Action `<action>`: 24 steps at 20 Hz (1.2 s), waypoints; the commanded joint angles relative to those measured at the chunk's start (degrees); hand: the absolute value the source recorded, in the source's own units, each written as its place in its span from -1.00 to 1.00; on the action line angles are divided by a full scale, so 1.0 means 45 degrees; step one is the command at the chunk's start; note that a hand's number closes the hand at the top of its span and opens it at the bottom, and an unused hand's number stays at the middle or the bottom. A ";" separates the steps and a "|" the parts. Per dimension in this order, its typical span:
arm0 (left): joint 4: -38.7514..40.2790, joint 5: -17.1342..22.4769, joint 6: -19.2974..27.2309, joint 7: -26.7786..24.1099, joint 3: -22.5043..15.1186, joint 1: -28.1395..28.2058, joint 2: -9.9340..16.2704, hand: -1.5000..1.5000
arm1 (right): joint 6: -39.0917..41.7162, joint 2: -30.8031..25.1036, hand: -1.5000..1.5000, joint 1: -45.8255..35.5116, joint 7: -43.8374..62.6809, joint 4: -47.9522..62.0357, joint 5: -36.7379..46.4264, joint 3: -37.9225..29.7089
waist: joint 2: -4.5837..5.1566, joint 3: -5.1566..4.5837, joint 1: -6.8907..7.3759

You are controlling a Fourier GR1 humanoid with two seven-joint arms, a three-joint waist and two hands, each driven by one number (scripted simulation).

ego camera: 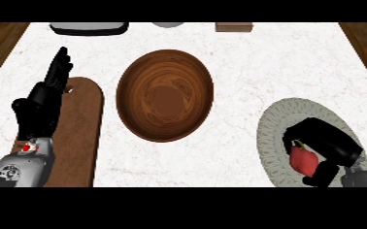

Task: Pick the bell pepper from the placemat and place it in the bowl

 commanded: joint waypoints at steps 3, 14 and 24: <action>0.0224 -0.0435 0.0324 0.0325 0.0064 -0.0284 -0.0304 0.00 | 0.0525 0.2469 1.00 0.0662 0.2623 -0.2649 0.0704 0.1687 | -0.0014 0.0096 -0.0209; 0.0284 -0.0201 -0.0101 0.0175 -0.0099 -0.0503 -0.0222 0.00 | 0.0576 0.6655 1.00 0.0720 0.6996 -0.3026 0.2583 0.7316 | -0.0061 0.0076 0.0438; 0.0390 -0.0253 0.0088 0.0267 0.0028 -0.0231 -0.0282 0.00 | -0.4617 0.6725 1.00 0.2217 1.1428 -0.6174 0.1240 1.0993 | -0.0316 0.0098 -0.0206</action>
